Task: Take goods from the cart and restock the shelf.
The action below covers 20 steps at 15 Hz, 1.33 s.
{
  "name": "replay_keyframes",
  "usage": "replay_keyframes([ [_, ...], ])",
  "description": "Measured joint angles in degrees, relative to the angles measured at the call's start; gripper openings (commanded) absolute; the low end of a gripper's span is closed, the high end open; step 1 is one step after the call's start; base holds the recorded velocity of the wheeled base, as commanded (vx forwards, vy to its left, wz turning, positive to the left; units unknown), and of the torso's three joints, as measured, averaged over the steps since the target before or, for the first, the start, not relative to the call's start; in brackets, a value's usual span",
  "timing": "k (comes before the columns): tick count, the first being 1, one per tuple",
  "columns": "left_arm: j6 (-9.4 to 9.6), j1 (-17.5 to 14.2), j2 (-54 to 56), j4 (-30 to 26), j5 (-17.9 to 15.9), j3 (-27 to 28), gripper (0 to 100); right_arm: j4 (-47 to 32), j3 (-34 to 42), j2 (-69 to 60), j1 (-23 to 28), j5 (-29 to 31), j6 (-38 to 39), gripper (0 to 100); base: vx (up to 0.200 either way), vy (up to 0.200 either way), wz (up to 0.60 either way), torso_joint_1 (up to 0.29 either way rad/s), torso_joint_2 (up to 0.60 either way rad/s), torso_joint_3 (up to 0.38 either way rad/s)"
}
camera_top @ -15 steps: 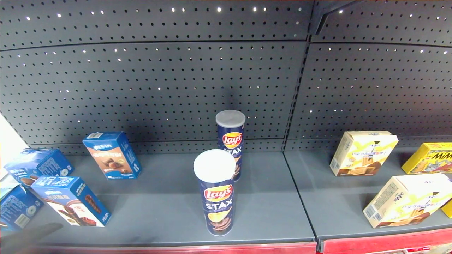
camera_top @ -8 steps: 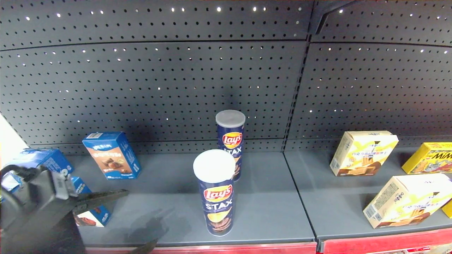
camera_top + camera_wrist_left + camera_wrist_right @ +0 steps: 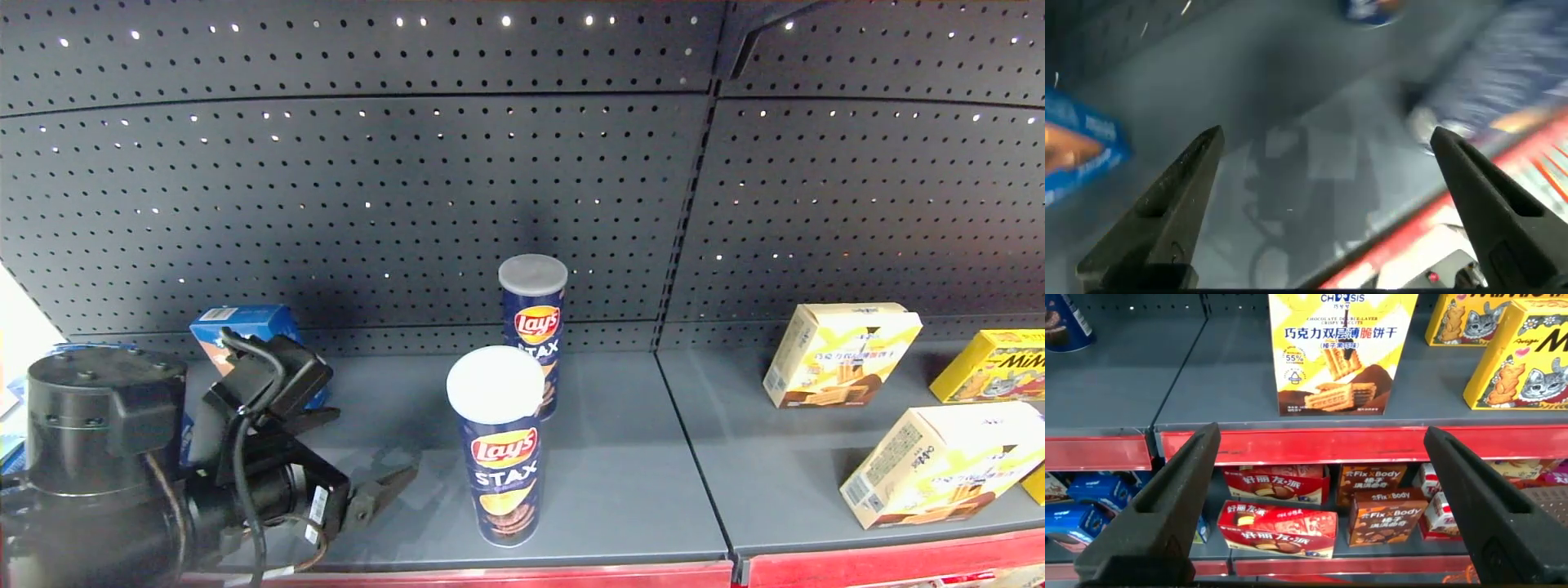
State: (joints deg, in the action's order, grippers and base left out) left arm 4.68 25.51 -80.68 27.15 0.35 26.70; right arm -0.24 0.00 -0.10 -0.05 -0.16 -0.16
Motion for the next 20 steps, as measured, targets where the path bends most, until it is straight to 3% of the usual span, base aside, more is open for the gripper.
replay_keyframes([
  [3,-2.74,0.3,-4.0,1.5,3.3,0.1,100,0.0,0.0,0.0,0.0,0.0,0.0,100,0.000,0.000,0.00,0.000,0.00,0.000],
  [8,-3.12,0.7,-6.9,3.0,9.8,0.1,100,0.0,0.0,0.0,0.0,0.0,0.0,100,0.000,0.000,0.00,0.000,0.00,0.000],
  [11,-3.34,2.6,-7.5,2.9,9.9,-0.1,100,0.0,0.0,0.0,0.0,0.0,0.0,100,0.000,0.000,0.00,0.000,0.00,0.000],
  [15,-6.67,6.5,-8.1,2.4,10.0,-0.2,100,0.0,0.0,0.0,0.0,0.0,0.0,100,0.000,0.000,0.00,0.000,0.00,0.000],
  [20,-6.57,7.5,-9.2,2.6,10.3,0.1,100,0.0,0.0,0.0,0.0,0.0,0.0,100,0.000,0.000,0.00,0.000,0.00,0.000],
])
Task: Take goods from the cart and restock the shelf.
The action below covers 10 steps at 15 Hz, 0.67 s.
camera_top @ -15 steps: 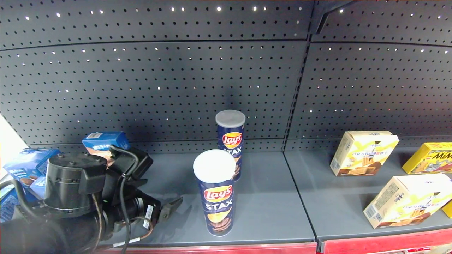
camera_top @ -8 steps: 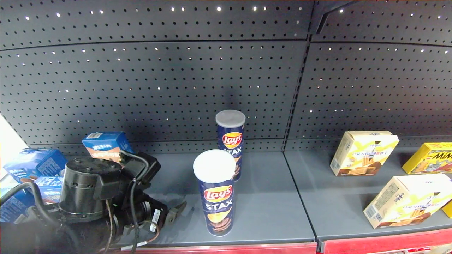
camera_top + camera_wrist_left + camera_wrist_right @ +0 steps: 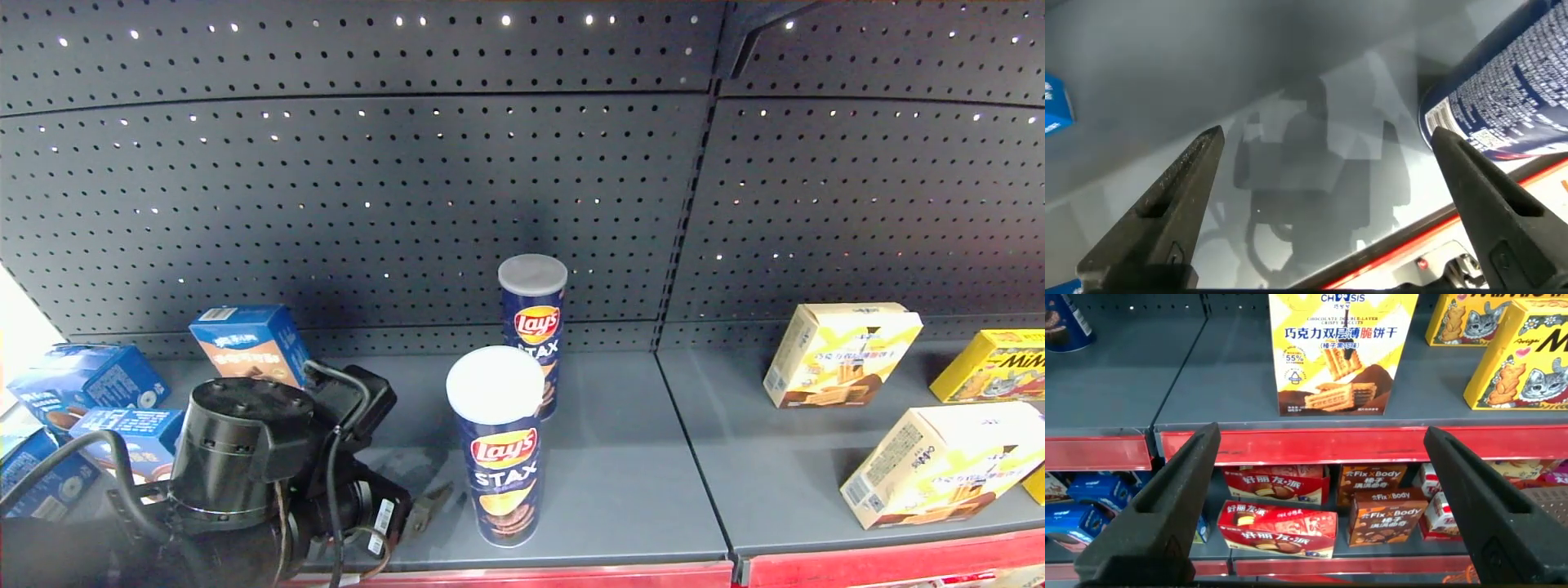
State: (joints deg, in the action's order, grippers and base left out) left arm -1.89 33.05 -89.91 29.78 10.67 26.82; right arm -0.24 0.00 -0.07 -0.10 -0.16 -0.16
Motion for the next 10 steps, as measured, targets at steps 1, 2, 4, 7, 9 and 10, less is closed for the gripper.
replay_keyframes([
  [1,0.04,0.2,-0.2,0.1,0.1,0.0,100,0.0,0.0,0.0,0.0,0.0,0.0,100,0.000,0.000,0.00,0.000,0.00,0.000],
  [2,0.04,0.4,-0.5,0.2,0.2,0.0,100,0.0,0.0,0.0,0.0,0.0,0.0,100,0.000,0.000,0.00,0.000,0.00,0.000],
  [4,0.01,0.5,-1.1,0.3,0.4,0.4,100,0.0,0.0,0.0,0.0,0.0,0.0,100,0.000,0.000,0.00,0.000,0.00,0.000],
  [7,-0.18,0.5,-2.1,0.4,0.7,2.2,100,0.0,0.0,0.0,0.1,0.0,0.0,100,0.000,0.000,0.00,0.000,0.00,0.000],
  [9,-0.16,0.6,-2.7,0.4,0.7,3.3,100,0.0,0.0,0.0,0.1,0.0,0.0,100,0.000,0.000,0.00,0.000,0.00,0.000],
  [10,-0.13,0.7,-2.8,0.5,0.7,3.5,100,0.0,0.0,0.0,0.1,0.0,0.0,100,0.000,0.000,0.00,0.000,0.00,0.000],
])
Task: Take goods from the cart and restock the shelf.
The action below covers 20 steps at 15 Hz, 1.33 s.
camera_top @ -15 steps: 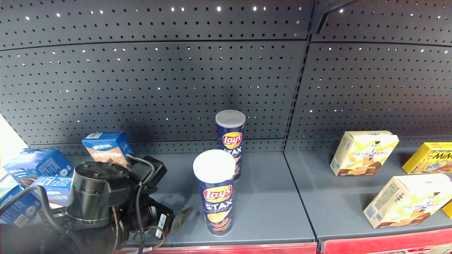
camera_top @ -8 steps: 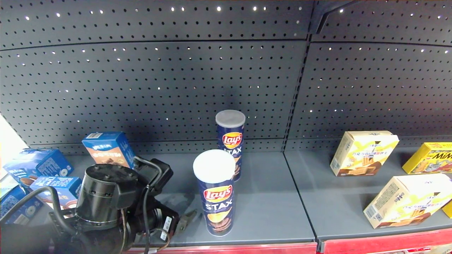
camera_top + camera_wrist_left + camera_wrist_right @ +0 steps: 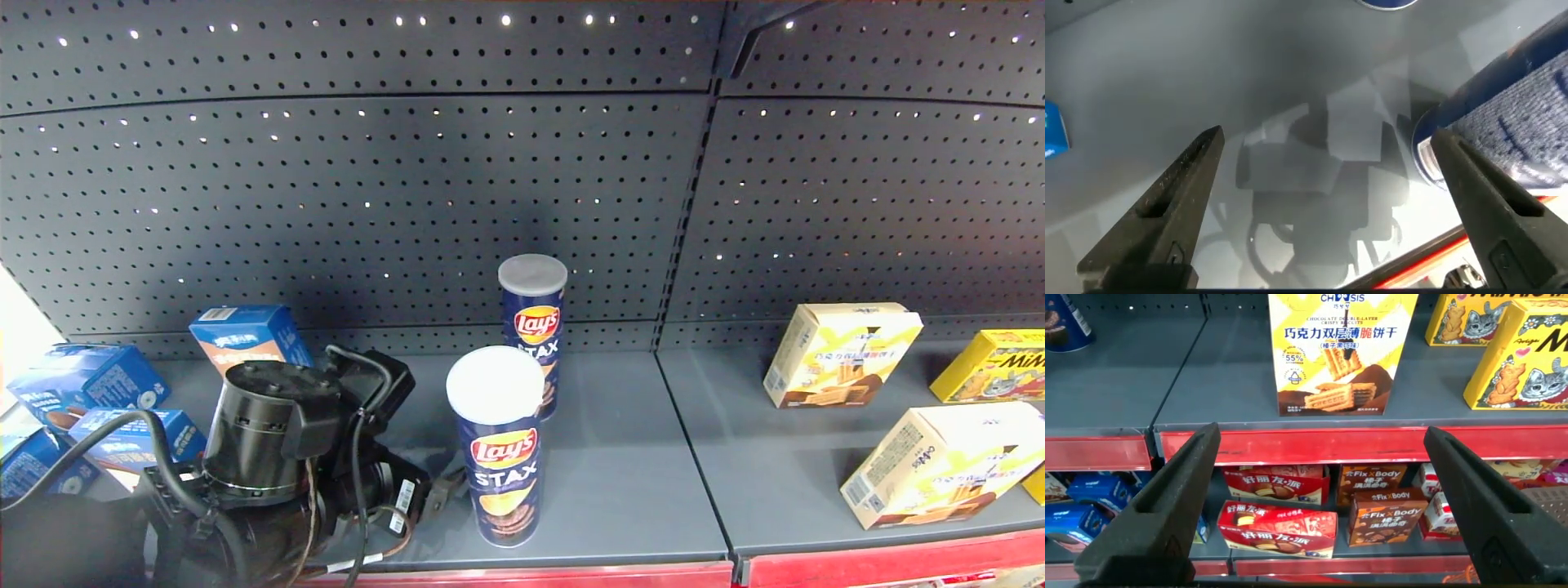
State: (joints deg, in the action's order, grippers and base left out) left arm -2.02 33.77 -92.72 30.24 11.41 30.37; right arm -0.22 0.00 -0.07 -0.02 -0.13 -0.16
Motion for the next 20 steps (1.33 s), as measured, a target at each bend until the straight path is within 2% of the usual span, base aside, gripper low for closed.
replay_keyframes([
  [6,-0.05,1.2,-0.8,2.2,0.0,0.2,100,0.0,0.0,0.0,-0.1,0.0,0.0,100,0.000,0.000,0.00,0.000,0.00,0.000],
  [16,-0.09,3.1,-1.4,2.4,0.0,0.7,100,0.0,0.0,0.0,0.0,0.0,0.0,100,0.000,0.000,0.00,0.000,0.00,0.000],
  [18,-0.11,2.9,-1.3,2.3,1.1,0.4,100,0.0,0.0,0.0,0.0,0.0,0.0,100,0.000,0.000,0.00,0.000,0.00,0.000],
  [20,-0.27,2.6,-1.0,2.1,4.1,-1.1,100,0.0,0.0,0.0,0.0,0.0,0.0,100,0.000,0.000,0.00,0.000,0.00,0.000],
])
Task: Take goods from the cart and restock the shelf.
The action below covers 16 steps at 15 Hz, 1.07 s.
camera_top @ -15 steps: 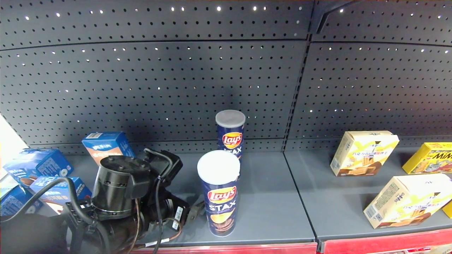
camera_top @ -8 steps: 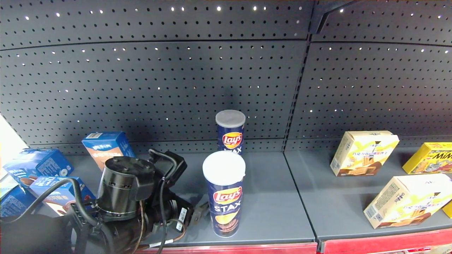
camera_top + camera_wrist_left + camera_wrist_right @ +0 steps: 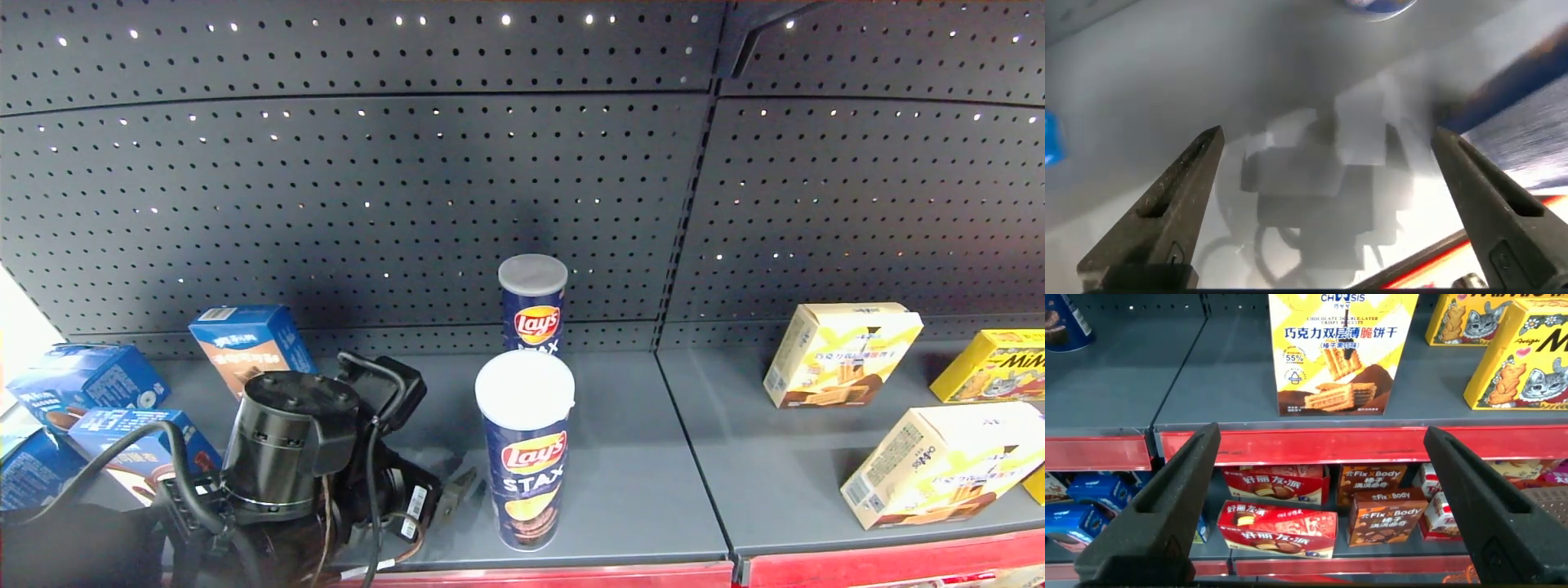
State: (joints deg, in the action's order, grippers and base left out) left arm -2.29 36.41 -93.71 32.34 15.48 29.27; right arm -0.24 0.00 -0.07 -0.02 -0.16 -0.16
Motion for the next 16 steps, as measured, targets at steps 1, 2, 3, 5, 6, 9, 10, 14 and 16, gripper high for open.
replay_keyframes([
  [1,0.05,0.0,0.5,-0.2,0.2,-0.9,100,0.0,0.0,0.0,0.0,0.0,0.0,100,0.000,0.000,0.00,0.000,0.00,0.000],
  [2,0.22,-0.1,1.4,-0.2,0.4,-2.1,100,0.0,0.0,0.0,0.0,0.0,0.0,100,0.000,0.000,0.00,0.000,0.00,0.000],
  [3,0.35,-0.1,2.4,-0.3,0.4,-3.5,100,0.0,0.0,0.0,0.0,0.0,0.0,100,0.000,0.000,0.00,0.000,0.00,0.000],
  [5,0.73,0.9,5.5,-0.4,0.3,-5.3,100,0.0,0.0,0.0,0.0,0.0,0.0,100,0.000,0.000,0.00,0.000,0.00,0.000],
  [6,1.45,1.7,7.4,-0.4,0.2,-6.3,100,0.0,0.0,0.0,-0.1,0.0,0.0,100,0.000,0.000,0.00,0.000,0.00,0.000],
  [9,2.58,4.0,11.5,0.1,-0.7,-8.5,100,0.0,0.0,0.0,0.0,0.0,0.0,100,0.000,0.000,0.00,0.000,0.00,0.000],
  [10,2.56,4.9,12.4,0.1,-1.0,-9.0,100,0.0,0.0,0.0,0.0,0.0,0.0,100,0.000,0.000,0.00,0.000,0.00,0.000],
  [14,2.13,9.3,14.4,1.3,-3.2,-10.6,100,0.0,0.0,0.0,0.0,0.0,0.0,100,0.000,0.000,0.00,0.000,0.00,0.000],
  [16,2.16,10.1,14.2,5.4,-4.8,-10.6,100,0.0,0.0,0.0,0.0,0.0,0.0,100,0.000,0.000,0.00,0.000,0.00,0.000],
])
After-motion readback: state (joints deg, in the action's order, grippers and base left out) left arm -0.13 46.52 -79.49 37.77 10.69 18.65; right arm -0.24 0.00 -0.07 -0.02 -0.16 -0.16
